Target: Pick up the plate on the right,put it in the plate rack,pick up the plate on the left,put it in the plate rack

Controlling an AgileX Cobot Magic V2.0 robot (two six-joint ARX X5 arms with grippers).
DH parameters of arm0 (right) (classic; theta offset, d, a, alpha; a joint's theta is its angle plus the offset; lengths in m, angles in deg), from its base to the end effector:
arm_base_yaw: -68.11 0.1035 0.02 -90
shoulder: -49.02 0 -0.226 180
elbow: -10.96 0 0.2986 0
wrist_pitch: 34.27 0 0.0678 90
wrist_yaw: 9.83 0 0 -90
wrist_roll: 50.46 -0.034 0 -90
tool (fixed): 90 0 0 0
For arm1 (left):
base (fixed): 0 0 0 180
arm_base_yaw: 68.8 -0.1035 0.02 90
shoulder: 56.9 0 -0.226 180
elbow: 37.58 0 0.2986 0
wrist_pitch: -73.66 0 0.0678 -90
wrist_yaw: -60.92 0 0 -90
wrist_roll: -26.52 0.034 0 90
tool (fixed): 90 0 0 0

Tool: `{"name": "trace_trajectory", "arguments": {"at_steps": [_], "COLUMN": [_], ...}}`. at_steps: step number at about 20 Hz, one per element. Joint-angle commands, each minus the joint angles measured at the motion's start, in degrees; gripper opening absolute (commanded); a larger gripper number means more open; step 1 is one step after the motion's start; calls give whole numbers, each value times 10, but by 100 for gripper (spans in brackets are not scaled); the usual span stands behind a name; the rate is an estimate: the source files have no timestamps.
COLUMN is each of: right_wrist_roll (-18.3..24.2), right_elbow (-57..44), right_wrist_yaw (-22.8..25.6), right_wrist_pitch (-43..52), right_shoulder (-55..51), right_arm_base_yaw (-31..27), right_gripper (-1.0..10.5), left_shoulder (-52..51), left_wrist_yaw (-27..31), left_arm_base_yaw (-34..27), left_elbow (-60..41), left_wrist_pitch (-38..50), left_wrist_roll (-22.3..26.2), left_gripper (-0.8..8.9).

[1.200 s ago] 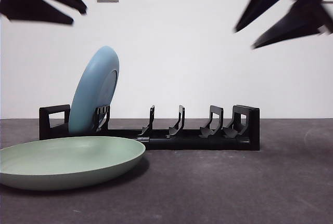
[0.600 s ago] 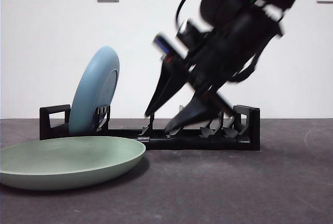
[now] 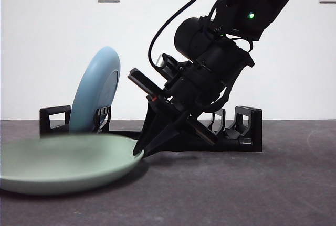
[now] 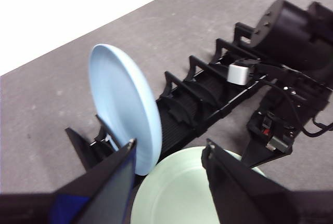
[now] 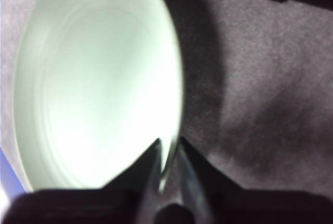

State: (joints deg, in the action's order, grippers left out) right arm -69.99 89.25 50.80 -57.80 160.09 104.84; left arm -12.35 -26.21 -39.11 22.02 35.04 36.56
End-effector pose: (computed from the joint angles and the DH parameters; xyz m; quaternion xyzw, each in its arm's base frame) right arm 0.3157 0.2564 0.0717 0.0955 0.5456 0.3940 0.7334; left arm 0.2098 -0.1177 0.2989 0.1404 0.1754 -0.2433 0.9436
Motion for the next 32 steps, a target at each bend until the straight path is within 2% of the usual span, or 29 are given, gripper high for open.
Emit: {"name": "trace_trajectory", "arguments": {"at_steps": [1, 8, 9, 12, 15, 18, 23, 25, 27, 30, 32], "right_wrist_roll": [-10, -11, -5, 29, 60, 86, 112, 126, 137, 144, 147], "right_elbow": [1, 1, 1, 1, 1, 1, 1, 1, 1, 1, 1], "right_wrist_yaw": [13, 9, 9, 14, 29, 75, 73, 72, 72, 70, 69], "right_wrist_pitch": [-3, -22, -43, -117, -193, -253, -314, -338, -352, -364, -371], "right_shoulder": [8, -4, -18, -73, -133, -189, -243, -255, -262, -266, -266], "right_arm_base_yaw": [2, 1, 0, -6, -23, -48, -107, -121, -126, -127, -127], "right_gripper": [-12, -12, -12, -12, -12, -12, -12, -12, -12, -12, -12], "left_shoulder": [0, 0, 1, 7, 23, 49, 128, 174, 208, 251, 266], "left_wrist_yaw": [2, -1, -7, -75, -92, -80, -7, 2, 17, 83, 92], "left_arm_base_yaw": [1, 2, 4, 23, 79, 162, 316, 363, 383, 396, 396], "left_elbow": [2, 2, 2, 2, 2, 2, 2, 2, 2, 2, 2], "left_wrist_pitch": [-1, -23, -34, -75, -90, -86, -74, -62, -47, -15, 0], "left_wrist_roll": [7, 8, 16, 76, 103, 112, 127, 134, 140, 146, 157], "left_gripper": [220, 220, 220, 220, 220, 220, 220, 220, 220, 220, 220]}}
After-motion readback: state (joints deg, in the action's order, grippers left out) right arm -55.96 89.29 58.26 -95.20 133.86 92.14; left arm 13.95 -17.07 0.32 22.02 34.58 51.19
